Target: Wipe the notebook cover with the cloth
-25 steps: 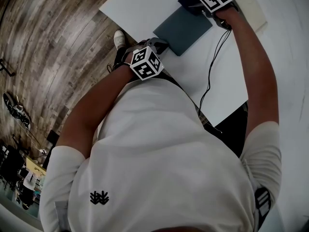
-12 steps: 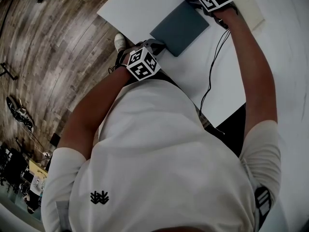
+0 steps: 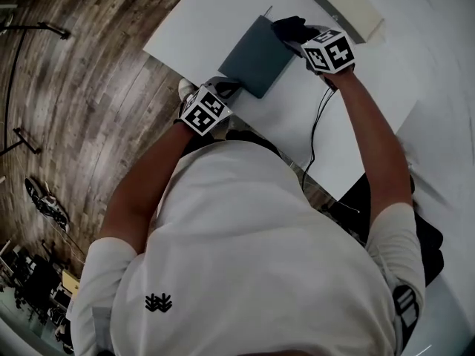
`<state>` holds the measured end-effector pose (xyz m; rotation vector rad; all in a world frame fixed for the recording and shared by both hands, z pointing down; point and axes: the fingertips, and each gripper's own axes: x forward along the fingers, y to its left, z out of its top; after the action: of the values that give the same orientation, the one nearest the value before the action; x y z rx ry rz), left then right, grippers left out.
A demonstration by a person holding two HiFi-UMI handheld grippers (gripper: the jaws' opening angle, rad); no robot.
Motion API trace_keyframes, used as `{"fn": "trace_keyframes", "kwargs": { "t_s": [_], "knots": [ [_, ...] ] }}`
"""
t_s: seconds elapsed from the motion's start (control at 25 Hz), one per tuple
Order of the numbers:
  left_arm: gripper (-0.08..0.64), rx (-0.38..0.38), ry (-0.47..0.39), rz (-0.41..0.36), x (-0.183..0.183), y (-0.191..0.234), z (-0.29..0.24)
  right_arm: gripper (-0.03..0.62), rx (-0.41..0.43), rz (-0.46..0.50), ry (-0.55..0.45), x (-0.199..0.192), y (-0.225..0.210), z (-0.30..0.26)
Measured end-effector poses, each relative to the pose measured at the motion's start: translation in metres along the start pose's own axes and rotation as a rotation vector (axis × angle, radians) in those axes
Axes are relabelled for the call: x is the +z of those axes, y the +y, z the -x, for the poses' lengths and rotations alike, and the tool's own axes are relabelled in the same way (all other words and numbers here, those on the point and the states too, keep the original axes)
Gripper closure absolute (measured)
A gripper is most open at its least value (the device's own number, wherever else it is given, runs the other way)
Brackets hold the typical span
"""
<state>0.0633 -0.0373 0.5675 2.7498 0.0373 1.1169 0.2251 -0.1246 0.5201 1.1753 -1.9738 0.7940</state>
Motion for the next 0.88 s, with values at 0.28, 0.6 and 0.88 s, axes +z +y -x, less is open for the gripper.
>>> {"fn": "trace_keyframes", "kwargs": {
  "t_s": [0.28, 0.6, 0.88],
  "knots": [
    [0.554, -0.075, -0.136, 0.100, 0.022, -0.004, 0.056, 0.431, -0.057, -0.247, -0.212, -0.063, 0.080, 0.051],
    [0.554, -0.170, -0.232, 0.078, 0.036, 0.001, 0.125, 0.431, -0.169, -0.479, -0.408, -0.084, 0.190, 0.079],
    [0.554, -0.244, -0.293, 0.057, 0.043, 0.015, 0.194, 0.431, -0.295, -0.503, -0.467, -0.052, 0.256, 0.091]
  ]
}}
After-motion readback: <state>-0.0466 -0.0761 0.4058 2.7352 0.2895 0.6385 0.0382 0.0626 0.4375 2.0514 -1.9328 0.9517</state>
